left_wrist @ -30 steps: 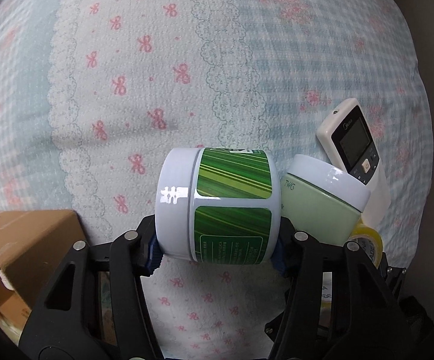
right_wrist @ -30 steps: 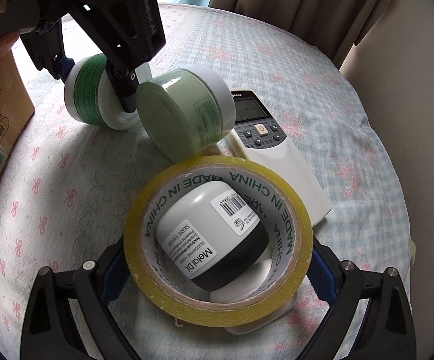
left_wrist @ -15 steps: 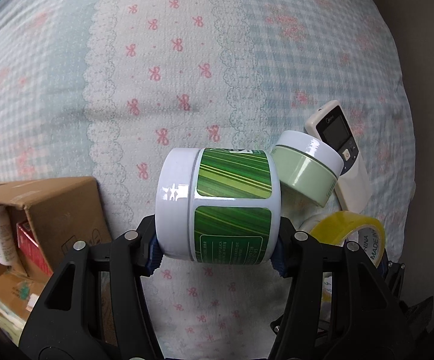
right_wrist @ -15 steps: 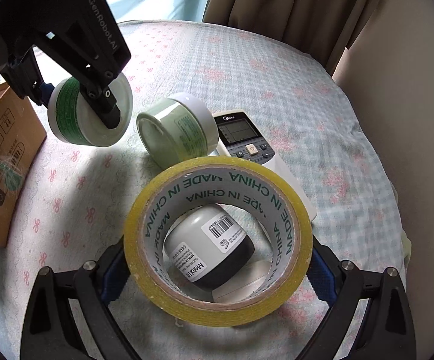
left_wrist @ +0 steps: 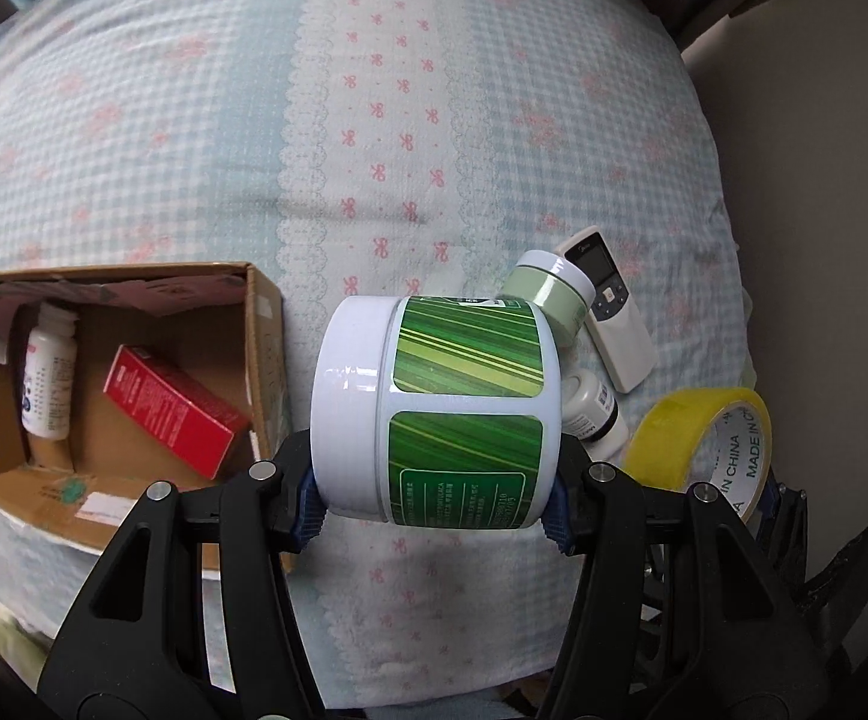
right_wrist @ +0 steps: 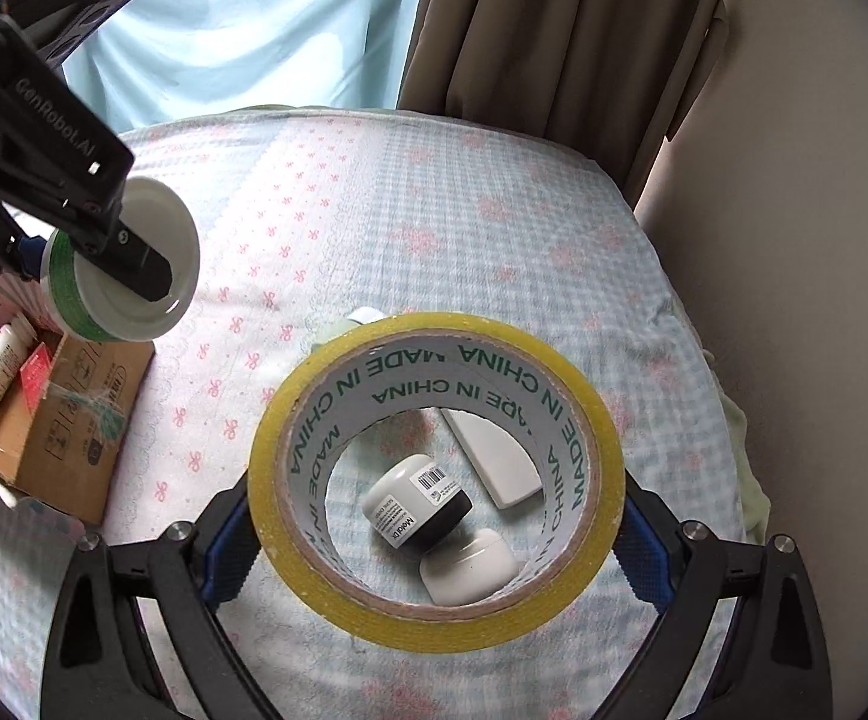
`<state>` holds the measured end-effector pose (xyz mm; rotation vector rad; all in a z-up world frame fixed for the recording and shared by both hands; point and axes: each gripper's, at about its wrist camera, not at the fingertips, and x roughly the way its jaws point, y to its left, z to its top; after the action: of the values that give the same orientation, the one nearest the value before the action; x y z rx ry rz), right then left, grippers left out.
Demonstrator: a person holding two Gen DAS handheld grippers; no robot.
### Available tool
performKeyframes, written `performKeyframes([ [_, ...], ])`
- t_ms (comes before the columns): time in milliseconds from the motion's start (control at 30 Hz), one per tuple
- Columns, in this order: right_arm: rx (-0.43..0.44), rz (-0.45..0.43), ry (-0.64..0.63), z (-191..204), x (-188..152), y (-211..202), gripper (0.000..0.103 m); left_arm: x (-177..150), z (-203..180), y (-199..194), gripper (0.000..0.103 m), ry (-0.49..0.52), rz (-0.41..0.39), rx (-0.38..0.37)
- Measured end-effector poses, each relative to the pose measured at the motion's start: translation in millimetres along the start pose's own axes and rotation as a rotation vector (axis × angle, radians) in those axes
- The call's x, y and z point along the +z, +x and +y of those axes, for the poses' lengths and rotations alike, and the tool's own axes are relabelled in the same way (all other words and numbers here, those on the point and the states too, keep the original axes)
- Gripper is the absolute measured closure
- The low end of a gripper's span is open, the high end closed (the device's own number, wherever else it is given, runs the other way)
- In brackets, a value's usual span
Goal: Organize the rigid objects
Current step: 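Carry the green-label jar and yellow tape roll over the cardboard box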
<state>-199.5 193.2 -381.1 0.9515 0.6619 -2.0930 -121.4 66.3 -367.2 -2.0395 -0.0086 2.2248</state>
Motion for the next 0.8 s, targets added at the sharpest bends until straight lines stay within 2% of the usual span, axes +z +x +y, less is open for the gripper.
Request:
performKeyframes([
  [167,0.020,-0.027,-0.014,14.8,25.9,-41.9,0.006,-22.4,34.7,-48.8,0.051,-0.040,-0.041,-0.029],
  [367,0.089,-0.053,0.022,46.6,64.2,-94.7,0.006,-50.5,101.3,-101.1,0.051,-0.051,-0.069,-0.003],
  [567,0.155,-0.056,0.022,106.6,94.4,-141.5,0.006,-75.6,185.7,-138.6,0.051,-0.053,-0.083,0.028],
  [800,0.226,-0.023,0.070,178.5,116.5,-155.0,0.006,-86.6,269.5,-153.0,0.051,-0.068,-0.086,0.053],
])
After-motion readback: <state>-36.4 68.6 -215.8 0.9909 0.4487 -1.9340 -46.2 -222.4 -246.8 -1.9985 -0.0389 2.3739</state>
